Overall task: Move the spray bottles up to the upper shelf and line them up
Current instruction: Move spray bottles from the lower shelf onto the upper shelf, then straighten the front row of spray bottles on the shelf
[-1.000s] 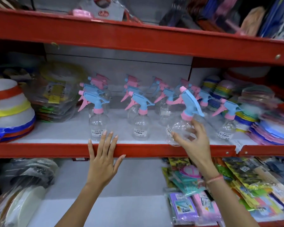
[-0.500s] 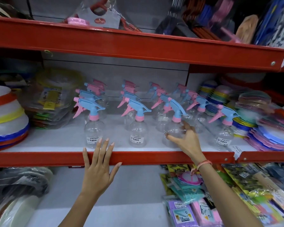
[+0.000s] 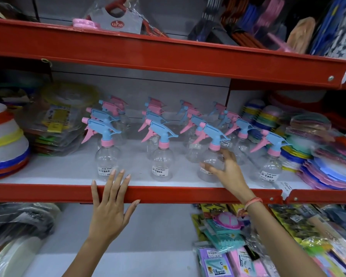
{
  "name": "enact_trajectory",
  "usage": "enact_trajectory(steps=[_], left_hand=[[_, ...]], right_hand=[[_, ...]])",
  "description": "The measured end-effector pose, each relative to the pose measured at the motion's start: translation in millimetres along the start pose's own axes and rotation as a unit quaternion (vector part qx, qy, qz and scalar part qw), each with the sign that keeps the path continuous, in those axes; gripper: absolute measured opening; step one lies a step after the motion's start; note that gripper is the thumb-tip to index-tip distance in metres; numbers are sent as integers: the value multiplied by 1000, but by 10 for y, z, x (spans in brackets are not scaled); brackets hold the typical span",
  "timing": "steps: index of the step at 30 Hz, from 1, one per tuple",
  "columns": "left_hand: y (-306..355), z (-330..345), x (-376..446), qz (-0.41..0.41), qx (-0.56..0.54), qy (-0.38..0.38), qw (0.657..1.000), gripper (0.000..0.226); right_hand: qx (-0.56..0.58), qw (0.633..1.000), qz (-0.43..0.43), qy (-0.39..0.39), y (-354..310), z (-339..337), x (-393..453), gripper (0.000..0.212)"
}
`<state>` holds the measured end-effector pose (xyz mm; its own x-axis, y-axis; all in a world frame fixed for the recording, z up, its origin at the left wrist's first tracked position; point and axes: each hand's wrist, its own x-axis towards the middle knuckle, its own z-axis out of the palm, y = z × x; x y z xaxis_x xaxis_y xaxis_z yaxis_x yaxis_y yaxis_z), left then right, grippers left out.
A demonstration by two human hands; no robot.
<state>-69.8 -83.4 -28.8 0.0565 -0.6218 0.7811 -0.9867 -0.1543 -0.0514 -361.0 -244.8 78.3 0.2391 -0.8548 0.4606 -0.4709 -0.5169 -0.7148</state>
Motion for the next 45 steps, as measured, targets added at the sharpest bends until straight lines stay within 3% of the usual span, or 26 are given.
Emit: enact_trajectory(steps=[4,8,11,14,16,19,22,25,27,33,45], left_hand=[[4,-17,-3,-3,3,-5,1000,71],[-1,-35,-18,-4,2,-13,1000,70],[10,-105,-20,-1,-25,-12,1000,68],[15,-237,-12,-37,-143,18,989,67],[-31,-358,6,-81,-226,42,970,67],[-197,-549,83,-168,-319,58,931,67],[-411,-685,253,-267,-371,37,889,72],[-581,-735,423,-319,-393,-53,861,82],[-632,-757,514,-322,-406,-126,846,83],[-745,-848,621,-256,-411,-248,839,94],[-1002,-892,518,-258,-435,-258,823,93]], right_hand=[[44,995,9,-91,138,-165,61,65],[72,992,16,-106,128,-175,2,81],[14,1000,8,16,-7,-105,-187,81],[25,977,-42,208,-300,123,-454,47],[63,964,-85,242,-570,347,-587,31],[109,971,-129,170,-974,755,-700,24],[143,987,-77,14,-1348,1164,-711,34],[102,987,30,-121,-1601,1492,-624,57],[62,980,78,-170,-1713,1642,-558,67],[48,983,92,-152,-1970,1847,-581,66],[39,986,79,-145,-2178,1988,-724,58]])
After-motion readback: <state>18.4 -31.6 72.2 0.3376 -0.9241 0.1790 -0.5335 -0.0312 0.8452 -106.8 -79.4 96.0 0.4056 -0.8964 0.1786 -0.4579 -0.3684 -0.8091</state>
